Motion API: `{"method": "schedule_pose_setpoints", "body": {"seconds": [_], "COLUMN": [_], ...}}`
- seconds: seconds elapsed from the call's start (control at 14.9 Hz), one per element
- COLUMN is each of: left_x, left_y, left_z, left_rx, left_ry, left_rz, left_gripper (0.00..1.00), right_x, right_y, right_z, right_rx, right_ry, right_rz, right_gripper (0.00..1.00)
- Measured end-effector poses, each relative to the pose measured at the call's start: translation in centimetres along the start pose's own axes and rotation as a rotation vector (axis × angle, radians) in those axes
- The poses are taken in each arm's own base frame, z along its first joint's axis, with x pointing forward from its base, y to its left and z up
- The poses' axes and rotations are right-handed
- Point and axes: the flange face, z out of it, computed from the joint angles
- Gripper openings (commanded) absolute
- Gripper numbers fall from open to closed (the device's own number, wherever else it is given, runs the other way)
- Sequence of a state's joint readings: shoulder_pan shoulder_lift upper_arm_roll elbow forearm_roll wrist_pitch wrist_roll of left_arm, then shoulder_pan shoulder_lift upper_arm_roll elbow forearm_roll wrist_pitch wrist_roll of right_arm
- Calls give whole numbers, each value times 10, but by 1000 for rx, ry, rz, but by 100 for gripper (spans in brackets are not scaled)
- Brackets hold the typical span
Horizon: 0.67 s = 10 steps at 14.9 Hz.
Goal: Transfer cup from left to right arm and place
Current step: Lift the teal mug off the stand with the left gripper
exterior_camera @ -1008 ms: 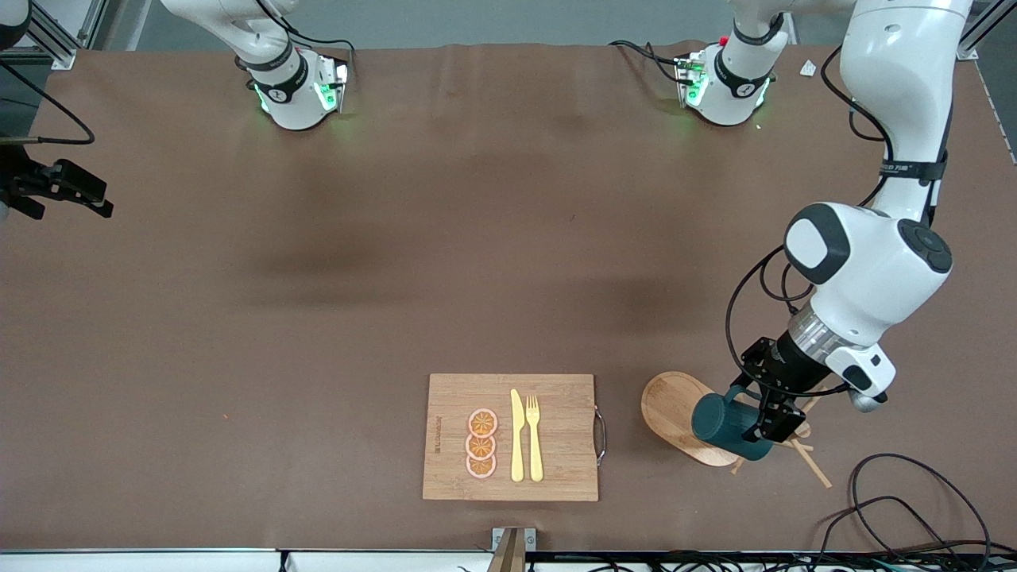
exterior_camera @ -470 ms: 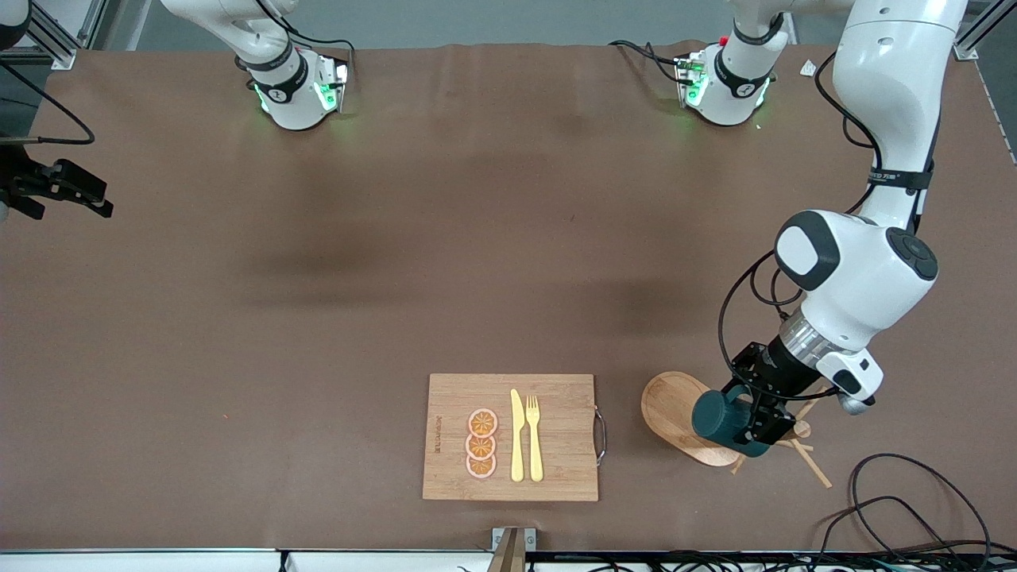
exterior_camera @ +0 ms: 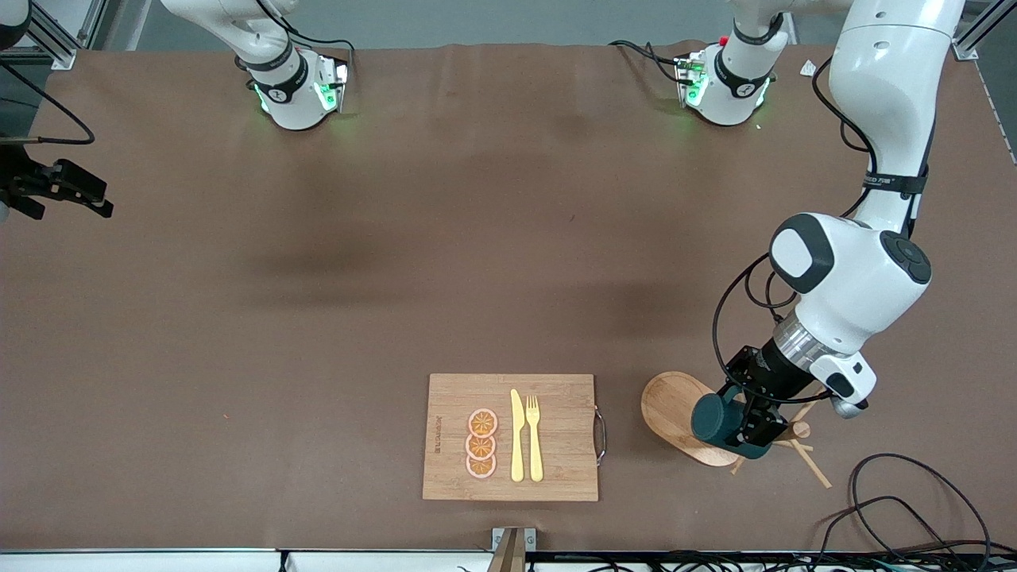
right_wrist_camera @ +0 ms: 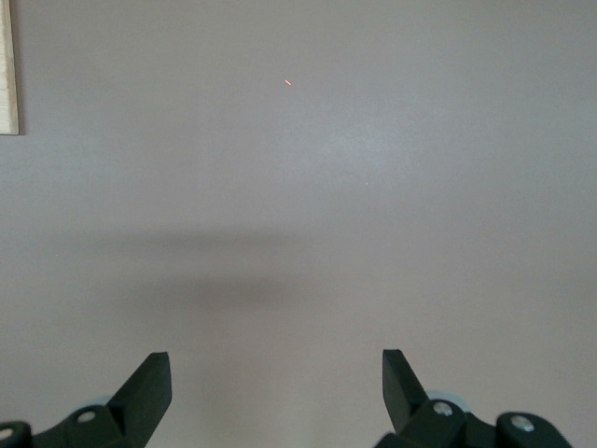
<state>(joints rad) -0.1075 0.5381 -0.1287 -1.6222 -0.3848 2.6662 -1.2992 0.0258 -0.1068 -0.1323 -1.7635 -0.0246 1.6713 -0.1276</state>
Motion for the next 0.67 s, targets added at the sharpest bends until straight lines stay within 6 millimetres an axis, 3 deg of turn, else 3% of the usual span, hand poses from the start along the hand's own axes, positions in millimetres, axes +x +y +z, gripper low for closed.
{"method": "schedule_pose_setpoints", "body": {"seconds": [0.13,0.34,0.67], "left_x": [0,-5,-75], "left_y": [0,1,11], "left_z": [0,0,-10], "left_rx": [0,-3,-24], "left_ry": [0,-7,-97], "left_rz": [0,4,68], "left_gripper": [56,53,53], "right_x": [0,0,0], "right_y": [0,0,0], "right_z": [0,0,0], "right_rx": [0,0,0], "right_ry": [0,0,0], "right_rz": [0,0,0], "right_gripper": [100,100,100]}}
